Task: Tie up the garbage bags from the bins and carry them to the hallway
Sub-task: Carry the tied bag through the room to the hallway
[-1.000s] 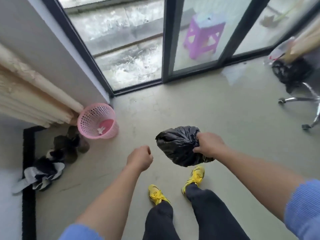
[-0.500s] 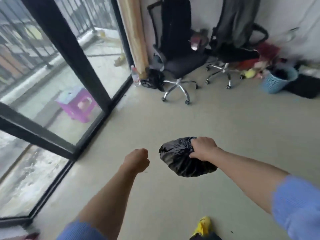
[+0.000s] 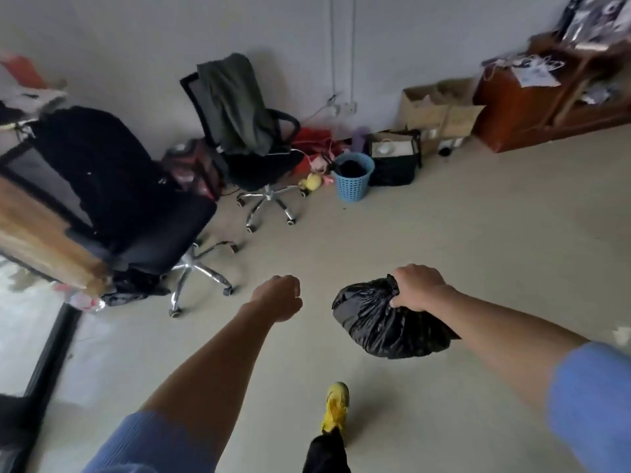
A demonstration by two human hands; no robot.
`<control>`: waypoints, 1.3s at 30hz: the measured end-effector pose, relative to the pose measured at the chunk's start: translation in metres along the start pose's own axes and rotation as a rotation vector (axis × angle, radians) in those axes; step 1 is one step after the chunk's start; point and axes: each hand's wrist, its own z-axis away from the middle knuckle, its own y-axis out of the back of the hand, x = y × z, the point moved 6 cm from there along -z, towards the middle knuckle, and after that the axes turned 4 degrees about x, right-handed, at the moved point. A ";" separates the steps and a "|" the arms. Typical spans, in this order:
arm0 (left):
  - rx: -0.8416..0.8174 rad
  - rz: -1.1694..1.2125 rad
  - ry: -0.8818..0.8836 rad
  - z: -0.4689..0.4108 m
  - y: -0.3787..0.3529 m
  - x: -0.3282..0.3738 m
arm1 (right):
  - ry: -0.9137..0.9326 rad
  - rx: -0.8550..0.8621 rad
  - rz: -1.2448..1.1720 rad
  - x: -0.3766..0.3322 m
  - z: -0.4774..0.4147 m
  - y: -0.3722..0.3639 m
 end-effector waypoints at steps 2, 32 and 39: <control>0.001 -0.015 -0.082 -0.073 0.013 0.041 | -0.094 0.010 -0.037 0.054 -0.033 0.014; -0.197 -0.271 -0.866 -0.621 0.057 0.925 | -0.873 0.105 -0.356 0.900 -0.201 0.147; -0.149 -0.272 -0.982 -0.762 0.055 1.125 | -0.940 0.128 -0.408 1.102 -0.275 0.182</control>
